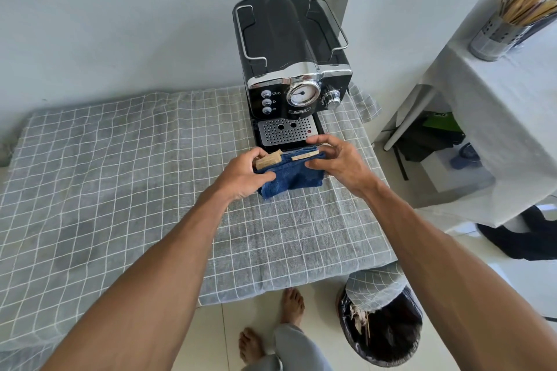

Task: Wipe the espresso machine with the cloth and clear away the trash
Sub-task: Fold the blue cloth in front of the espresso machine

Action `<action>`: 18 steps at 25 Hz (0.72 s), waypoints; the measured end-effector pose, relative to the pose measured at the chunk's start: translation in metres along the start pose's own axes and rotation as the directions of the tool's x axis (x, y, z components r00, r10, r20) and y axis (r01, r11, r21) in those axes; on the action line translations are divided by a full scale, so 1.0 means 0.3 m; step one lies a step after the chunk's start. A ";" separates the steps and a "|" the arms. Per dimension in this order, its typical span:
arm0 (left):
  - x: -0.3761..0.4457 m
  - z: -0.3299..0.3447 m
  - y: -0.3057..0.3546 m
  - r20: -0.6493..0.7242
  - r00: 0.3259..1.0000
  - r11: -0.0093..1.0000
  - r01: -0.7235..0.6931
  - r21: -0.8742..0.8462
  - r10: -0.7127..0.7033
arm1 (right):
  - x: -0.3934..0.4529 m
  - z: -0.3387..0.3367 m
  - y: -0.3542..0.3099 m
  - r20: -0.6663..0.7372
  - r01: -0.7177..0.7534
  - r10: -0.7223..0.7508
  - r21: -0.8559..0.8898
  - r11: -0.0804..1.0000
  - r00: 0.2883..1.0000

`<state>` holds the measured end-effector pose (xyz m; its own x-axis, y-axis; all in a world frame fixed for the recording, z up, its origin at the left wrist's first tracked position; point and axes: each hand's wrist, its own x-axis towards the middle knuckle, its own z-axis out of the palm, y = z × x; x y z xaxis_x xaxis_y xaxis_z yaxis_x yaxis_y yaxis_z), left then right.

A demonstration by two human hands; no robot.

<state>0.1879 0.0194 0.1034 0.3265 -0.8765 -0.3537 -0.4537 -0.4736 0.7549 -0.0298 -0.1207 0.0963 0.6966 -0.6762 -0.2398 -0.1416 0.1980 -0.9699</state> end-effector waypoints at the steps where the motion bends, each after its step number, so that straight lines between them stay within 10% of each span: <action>1: -0.005 -0.003 -0.006 -0.030 0.999 0.999 -0.017 -0.028 0.016 | 0.001 -0.002 0.000 -0.002 -0.008 0.008 -0.023 1.000 1.000; 18: 0.004 0.007 -0.034 -0.126 0.989 0.982 -0.095 -0.164 0.074 | -0.010 -0.040 -0.033 -0.040 0.052 -0.063 -0.233 0.971 0.997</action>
<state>0.1911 0.0229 0.0940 0.3941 -0.8914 -0.2240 -0.3408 -0.3681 0.8651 -0.0389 -0.1291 0.1060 0.6753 -0.7153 -0.1797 -0.2652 -0.0082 -0.9642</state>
